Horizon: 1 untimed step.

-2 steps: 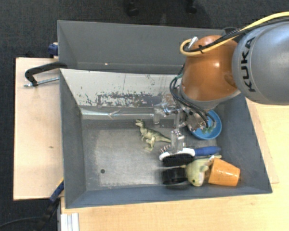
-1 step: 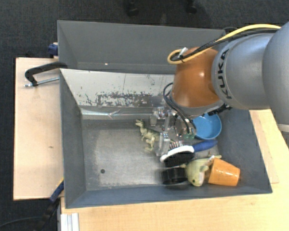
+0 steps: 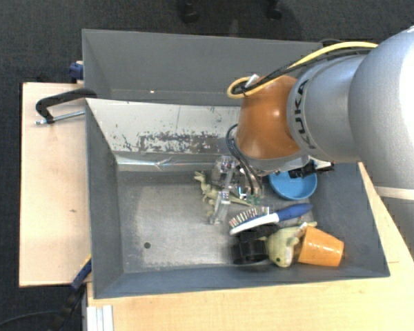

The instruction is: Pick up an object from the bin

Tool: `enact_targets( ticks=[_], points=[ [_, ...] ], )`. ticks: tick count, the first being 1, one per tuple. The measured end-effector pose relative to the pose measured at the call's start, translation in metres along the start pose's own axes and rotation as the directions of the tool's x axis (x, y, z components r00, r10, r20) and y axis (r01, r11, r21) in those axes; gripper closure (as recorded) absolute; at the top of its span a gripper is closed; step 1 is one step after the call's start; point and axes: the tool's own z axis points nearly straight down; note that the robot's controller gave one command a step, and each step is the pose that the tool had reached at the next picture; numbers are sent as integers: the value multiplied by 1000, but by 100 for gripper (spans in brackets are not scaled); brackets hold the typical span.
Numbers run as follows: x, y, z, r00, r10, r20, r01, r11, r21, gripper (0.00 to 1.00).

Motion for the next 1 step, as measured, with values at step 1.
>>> enact_targets(
  ticks=[1],
  points=[
    [0, 0, -1, 1000, -1, 1, 1, 1000, 0, 100]
  ],
)
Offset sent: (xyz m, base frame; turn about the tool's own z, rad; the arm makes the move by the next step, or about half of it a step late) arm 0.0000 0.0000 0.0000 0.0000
